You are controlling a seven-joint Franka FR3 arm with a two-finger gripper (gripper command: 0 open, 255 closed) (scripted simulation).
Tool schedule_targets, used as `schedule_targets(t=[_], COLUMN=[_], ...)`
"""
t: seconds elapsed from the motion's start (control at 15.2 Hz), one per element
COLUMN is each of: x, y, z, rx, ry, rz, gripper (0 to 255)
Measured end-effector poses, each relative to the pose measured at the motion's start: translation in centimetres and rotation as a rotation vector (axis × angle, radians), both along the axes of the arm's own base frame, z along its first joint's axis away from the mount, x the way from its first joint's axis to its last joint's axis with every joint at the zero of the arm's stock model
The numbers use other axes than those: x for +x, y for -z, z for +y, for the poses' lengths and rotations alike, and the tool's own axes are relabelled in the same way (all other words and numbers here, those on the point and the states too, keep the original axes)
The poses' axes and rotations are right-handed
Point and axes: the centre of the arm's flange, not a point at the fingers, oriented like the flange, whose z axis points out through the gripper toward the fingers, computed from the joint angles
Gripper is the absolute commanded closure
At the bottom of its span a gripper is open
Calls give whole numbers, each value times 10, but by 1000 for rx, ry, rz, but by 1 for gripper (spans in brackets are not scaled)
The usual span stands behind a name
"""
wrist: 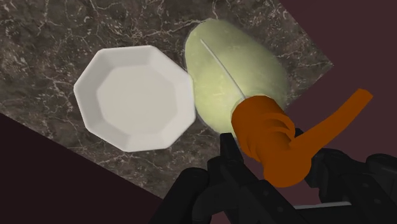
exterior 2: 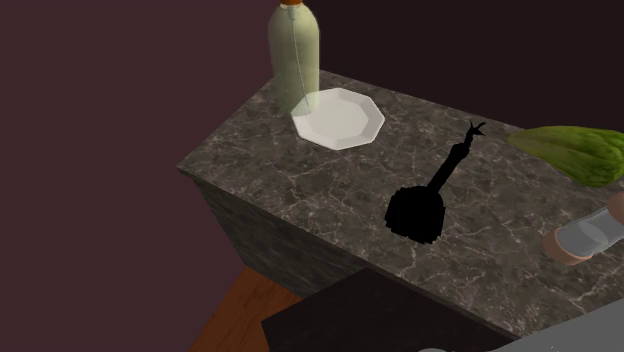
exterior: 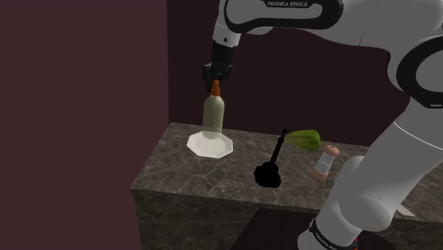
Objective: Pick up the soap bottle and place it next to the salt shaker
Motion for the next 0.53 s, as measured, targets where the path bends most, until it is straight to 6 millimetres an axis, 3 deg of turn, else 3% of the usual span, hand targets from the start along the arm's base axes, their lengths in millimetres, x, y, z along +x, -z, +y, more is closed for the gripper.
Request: schedule_targets(t=[0.53], x=[0], y=[-43], z=[0], rx=[0], ry=[0], rz=[0], gripper=[255])
